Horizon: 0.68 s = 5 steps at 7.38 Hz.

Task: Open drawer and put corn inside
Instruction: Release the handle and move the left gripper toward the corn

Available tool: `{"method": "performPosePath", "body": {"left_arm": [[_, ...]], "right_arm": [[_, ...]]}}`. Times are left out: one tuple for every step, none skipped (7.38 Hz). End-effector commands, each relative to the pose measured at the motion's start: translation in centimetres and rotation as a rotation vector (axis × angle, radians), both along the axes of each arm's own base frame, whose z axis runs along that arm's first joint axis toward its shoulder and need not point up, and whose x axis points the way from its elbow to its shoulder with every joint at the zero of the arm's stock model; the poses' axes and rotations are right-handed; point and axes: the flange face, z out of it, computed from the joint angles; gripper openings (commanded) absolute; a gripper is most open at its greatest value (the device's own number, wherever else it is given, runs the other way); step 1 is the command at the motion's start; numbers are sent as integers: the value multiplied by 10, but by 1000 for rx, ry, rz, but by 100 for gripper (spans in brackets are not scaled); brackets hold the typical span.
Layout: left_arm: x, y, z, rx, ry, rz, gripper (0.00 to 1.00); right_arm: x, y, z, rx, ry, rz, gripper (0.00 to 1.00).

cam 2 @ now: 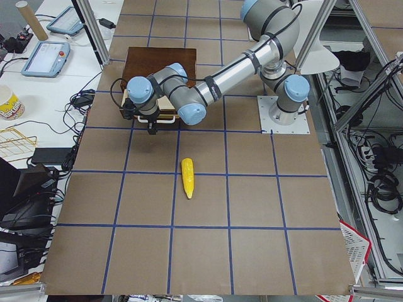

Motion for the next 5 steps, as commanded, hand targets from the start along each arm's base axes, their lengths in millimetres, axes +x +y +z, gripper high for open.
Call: {"method": "performPosePath", "body": {"left_arm": [[-10,29,50,27,-83,-70,100],[1,39,51,50,-129,-115,100],[5,46,44,77,-145,-187,100],[9,52,39,116,-186,-241,100],[18,59,32,131,-178,-262,100]], "right_arm": [[0,0,0,1,0,1,100],[0,0,0,1,0,0,100],[0,0,0,-1,0,1,100],[0,0,0,-1,0,0,100],[0,0,0,1,0,1,100]]}}
